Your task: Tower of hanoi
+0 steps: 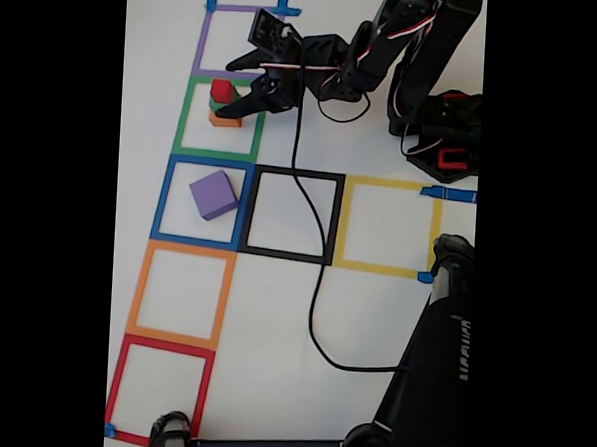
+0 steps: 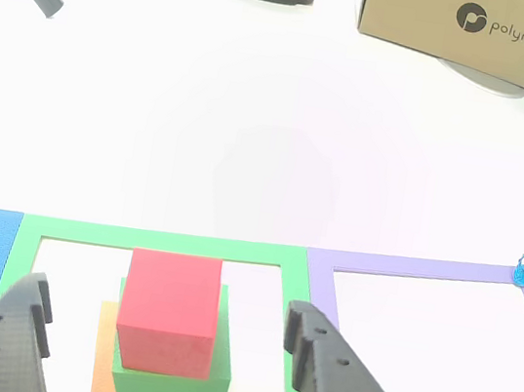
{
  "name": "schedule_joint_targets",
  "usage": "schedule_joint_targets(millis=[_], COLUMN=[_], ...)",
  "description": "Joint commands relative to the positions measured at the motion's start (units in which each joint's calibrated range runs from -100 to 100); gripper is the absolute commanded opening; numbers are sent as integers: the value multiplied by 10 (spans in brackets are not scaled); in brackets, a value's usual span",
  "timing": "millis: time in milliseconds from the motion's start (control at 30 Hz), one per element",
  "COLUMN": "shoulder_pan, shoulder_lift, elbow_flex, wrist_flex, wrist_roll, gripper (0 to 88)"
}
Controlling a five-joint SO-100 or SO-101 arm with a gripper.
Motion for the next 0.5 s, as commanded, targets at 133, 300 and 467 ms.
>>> schedule_joint_targets(millis=[133, 300, 467], shoulder_pan=[-30, -36, -37], shoulder_lift=[15, 17, 27], elbow_flex=[-18, -16, -20], wrist_flex=[-34, -35, -35], wrist_roll=[4, 4, 4], gripper=[261, 235, 223])
